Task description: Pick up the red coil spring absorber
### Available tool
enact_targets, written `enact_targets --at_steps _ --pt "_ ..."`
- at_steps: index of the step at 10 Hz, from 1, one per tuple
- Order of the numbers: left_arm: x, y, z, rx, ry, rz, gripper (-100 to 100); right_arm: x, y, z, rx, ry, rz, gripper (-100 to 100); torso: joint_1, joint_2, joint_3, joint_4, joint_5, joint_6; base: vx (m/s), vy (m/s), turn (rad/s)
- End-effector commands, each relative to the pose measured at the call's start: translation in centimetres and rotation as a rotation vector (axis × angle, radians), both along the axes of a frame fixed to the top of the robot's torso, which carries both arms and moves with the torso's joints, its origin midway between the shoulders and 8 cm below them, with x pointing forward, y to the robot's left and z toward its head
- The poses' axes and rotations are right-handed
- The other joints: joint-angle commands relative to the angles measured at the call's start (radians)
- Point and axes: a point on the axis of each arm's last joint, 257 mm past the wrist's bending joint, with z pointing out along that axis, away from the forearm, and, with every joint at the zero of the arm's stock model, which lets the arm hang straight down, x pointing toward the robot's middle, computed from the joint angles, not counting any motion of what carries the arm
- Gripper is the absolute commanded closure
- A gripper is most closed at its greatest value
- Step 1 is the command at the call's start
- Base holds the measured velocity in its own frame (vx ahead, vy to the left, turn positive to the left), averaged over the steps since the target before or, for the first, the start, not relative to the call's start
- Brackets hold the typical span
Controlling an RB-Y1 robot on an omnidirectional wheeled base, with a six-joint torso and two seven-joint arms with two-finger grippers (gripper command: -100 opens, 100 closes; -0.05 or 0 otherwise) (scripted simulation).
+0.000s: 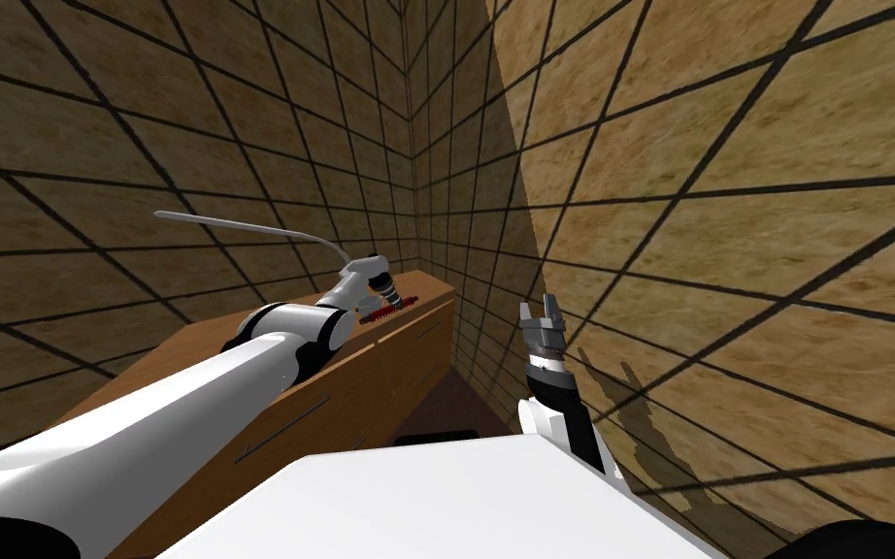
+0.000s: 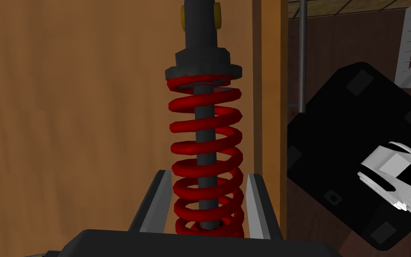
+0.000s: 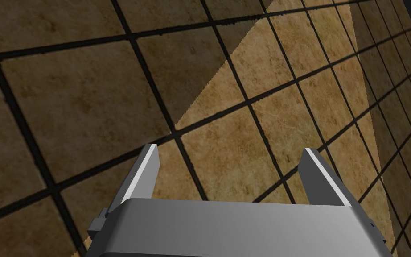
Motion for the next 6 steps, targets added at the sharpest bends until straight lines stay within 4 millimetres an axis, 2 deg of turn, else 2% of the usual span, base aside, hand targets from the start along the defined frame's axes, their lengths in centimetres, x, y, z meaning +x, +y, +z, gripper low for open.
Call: enact_targets --at_steps 1,2,3,5,6 --pt "-0.1 -2.2 0.6 0.000 -0.001 -0.049 100 0.0 0.0 0.0 0.000 0.000 0.000 0 0.000 0.000 0.000 0.000 0.000 0.000 0.070 -0.046 0.350" --pt "-0.4 -4.0 1.0 0.000 -0.001 -0.094 100 0.0 0.0 0.0 0.000 0.000 0.000 0 0.000 0.000 0.000 0.000 0.000 0.000 0.070 -0.050 0.412" --pt "-0.5 -5.0 1.2 0.001 0.000 -0.117 100 0.0 0.0 0.0 0.000 0.000 0.000 0 -0.001 0.000 0.000 0.000 0.000 0.000 0.062 -0.058 0.277" --pt "-0.4 -4.6 1.3 0.002 -0.003 -0.110 100 0.0 0.0 0.0 0.000 0.000 0.000 0 -0.001 0.001 0.000 0.000 0.000 0.003 0.027 -0.024 0.014" --pt "-0.5 -4.7 1.4 0.001 -0.002 -0.111 0 0.0 0.0 0.0 0.000 0.000 0.000 0 0.000 0.002 0.001 0.000 0.000 0.003 0.000 0.000 0.000"
